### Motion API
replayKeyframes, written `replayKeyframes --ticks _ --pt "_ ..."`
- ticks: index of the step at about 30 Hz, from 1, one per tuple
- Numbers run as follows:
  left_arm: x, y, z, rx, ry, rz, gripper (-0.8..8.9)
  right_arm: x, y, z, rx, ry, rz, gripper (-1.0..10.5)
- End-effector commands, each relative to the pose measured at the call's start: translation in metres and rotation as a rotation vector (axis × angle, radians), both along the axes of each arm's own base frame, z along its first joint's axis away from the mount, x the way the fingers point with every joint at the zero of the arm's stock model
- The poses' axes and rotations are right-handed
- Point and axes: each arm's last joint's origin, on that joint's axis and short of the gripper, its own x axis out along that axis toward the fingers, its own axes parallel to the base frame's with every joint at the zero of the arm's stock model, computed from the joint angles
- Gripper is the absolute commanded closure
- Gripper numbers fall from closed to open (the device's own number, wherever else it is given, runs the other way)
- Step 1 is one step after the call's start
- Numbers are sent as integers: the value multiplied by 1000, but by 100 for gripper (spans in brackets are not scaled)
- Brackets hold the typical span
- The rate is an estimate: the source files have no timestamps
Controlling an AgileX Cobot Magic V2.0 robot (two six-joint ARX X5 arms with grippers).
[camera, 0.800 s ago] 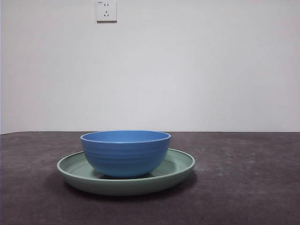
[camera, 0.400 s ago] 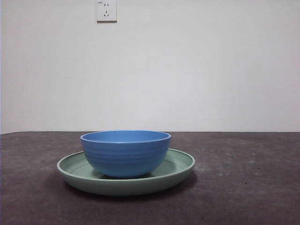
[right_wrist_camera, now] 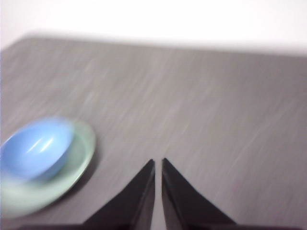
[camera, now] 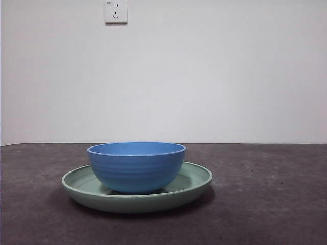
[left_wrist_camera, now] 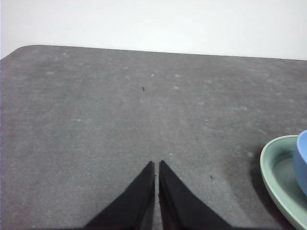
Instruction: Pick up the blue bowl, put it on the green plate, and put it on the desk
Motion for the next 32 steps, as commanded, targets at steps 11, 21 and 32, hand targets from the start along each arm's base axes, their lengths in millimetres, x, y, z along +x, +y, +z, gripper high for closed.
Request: replayKeyframes --ticks 11,21,32 --pt "1 0 -6 -1 6 6 798 76 -5 -127 -98 -322 -217 926" --pt "1 0 -6 -2 5 6 798 80 -6 -166 -122 -178 -236 927" --pt "1 0 -5 -2 5 6 798 79 -5 -172 -103 -109 -227 926"
